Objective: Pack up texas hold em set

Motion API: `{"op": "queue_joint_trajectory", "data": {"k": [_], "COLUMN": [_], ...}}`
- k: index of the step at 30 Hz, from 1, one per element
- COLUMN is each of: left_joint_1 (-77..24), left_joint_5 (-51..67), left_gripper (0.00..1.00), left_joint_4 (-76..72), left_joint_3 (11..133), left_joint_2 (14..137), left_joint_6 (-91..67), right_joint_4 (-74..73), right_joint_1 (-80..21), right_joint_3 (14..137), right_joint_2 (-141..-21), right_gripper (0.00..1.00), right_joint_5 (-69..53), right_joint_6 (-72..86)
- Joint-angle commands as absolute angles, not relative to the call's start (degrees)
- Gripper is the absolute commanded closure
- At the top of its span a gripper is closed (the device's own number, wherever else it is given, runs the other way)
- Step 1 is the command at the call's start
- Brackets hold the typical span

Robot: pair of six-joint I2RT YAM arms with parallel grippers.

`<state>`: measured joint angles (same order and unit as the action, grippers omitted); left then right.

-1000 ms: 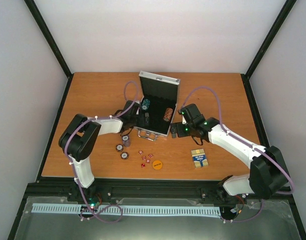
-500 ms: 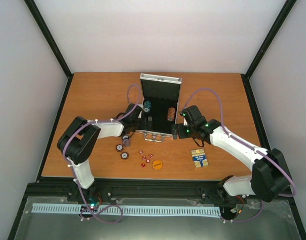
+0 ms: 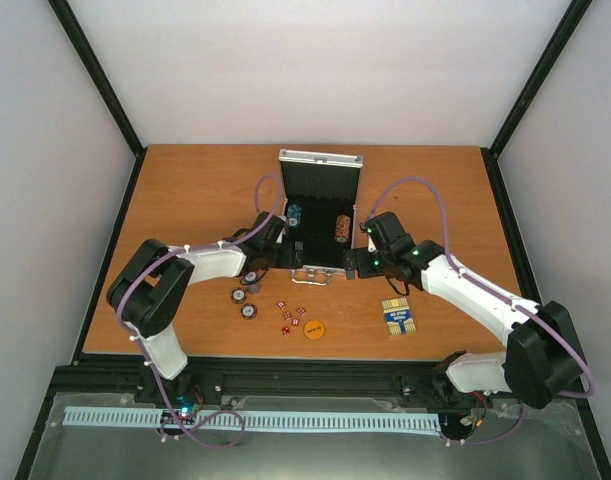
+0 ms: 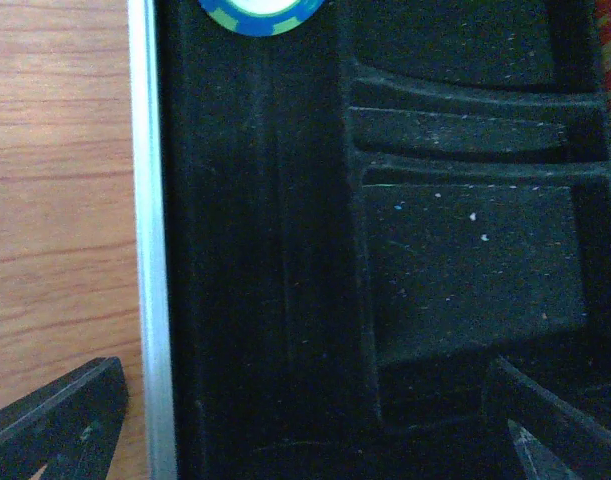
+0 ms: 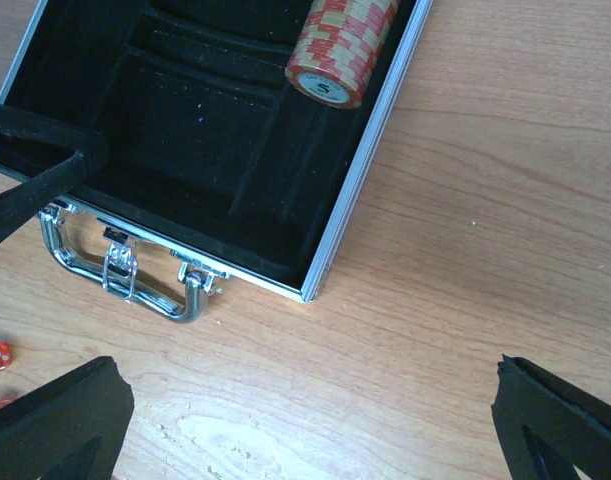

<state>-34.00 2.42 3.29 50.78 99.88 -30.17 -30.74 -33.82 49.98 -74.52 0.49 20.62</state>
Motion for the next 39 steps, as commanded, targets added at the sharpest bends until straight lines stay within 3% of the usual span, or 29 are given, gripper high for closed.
{"op": "queue_joint_trajectory", "data": {"k": [1,15,25,39], "left_joint_1": [-34.54,-32.89,-25.49,-9.36], "left_joint_5": [-0.78,-3.82,-9.54,-16.55], "left_gripper": [0.00,0.00,0.00,0.00], "left_joint_4": [12.77,19.69,30.47,35.42], "left_joint_3": [52.54,60.38,60.58,53.77], "left_joint_2": [99.54,93.50,86.09,73.13], "left_joint_6": [-30.76,-29.88,-31.99,-37.31], "right_joint_4": [-31.19,-32.49,-34.24,-36.34], "right_joint_1": [-33.84,-34.59,-43.57,-55.10], "right_joint_3": [49.90,51.10,57.70,79.70], "right_joint_2": [-73.39,-72.40,-76.23,-98.82], "right_gripper": [0.00,0.00,0.00,0.01], "right_joint_5": [0.40,-2.46,-0.52,-2.55], "right_joint_6": [20.55,19.88,19.65,15.81]}}
